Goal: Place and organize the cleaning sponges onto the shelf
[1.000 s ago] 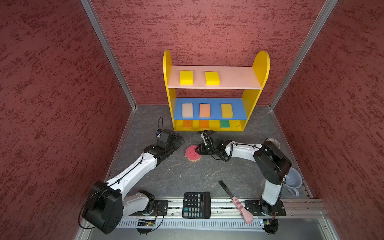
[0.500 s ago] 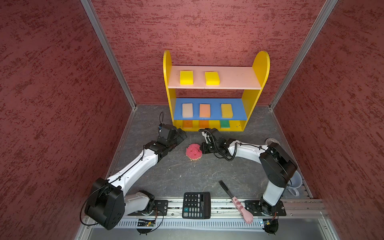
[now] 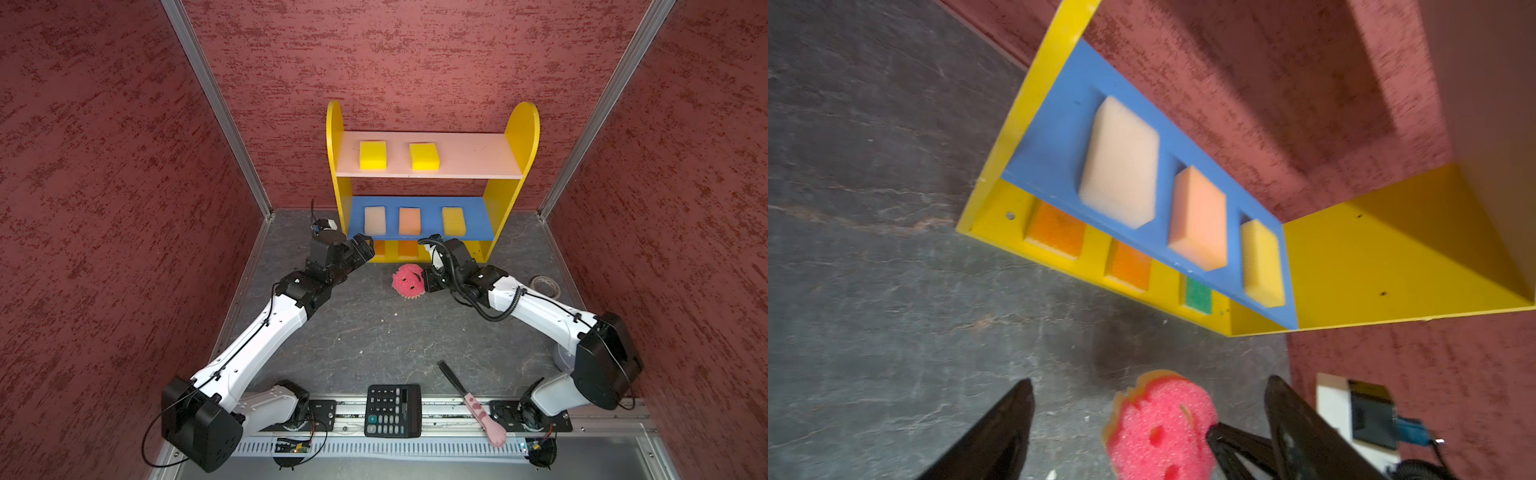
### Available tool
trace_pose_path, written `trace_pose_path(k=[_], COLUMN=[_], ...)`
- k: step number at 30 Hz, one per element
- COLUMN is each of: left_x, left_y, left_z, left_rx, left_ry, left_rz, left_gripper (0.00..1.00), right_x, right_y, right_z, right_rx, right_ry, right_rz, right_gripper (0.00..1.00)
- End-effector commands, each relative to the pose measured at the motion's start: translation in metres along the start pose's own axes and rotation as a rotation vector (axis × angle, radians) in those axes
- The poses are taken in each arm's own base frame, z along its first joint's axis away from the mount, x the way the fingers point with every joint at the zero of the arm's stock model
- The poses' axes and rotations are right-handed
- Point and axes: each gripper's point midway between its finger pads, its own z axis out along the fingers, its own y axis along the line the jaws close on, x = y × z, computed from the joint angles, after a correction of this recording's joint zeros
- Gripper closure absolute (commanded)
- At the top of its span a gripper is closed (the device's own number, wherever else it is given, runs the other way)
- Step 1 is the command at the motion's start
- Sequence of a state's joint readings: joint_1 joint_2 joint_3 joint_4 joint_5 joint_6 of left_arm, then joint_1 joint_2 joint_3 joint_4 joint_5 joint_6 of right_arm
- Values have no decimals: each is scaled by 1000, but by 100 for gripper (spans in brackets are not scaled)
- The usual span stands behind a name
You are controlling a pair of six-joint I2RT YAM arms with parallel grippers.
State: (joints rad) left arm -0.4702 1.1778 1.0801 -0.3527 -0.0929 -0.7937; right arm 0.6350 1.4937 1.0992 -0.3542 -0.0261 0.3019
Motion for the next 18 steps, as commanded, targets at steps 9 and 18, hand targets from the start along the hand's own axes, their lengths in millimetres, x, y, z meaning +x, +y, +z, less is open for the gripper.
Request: trace_pose_path(k=[9, 18], left_x=[-19, -47], left_y=[-173, -232], left_z=[8, 38], left_rx=[358, 398], left_ry=[3, -60], left_rz=[222, 248], left_gripper=[100, 100], right_x=[35, 48], right_y=[-36, -43], right_z=[-9, -5], right_rx=[20, -39], right_ry=[31, 11], right_rz=[116, 184], right_gripper=[100, 100])
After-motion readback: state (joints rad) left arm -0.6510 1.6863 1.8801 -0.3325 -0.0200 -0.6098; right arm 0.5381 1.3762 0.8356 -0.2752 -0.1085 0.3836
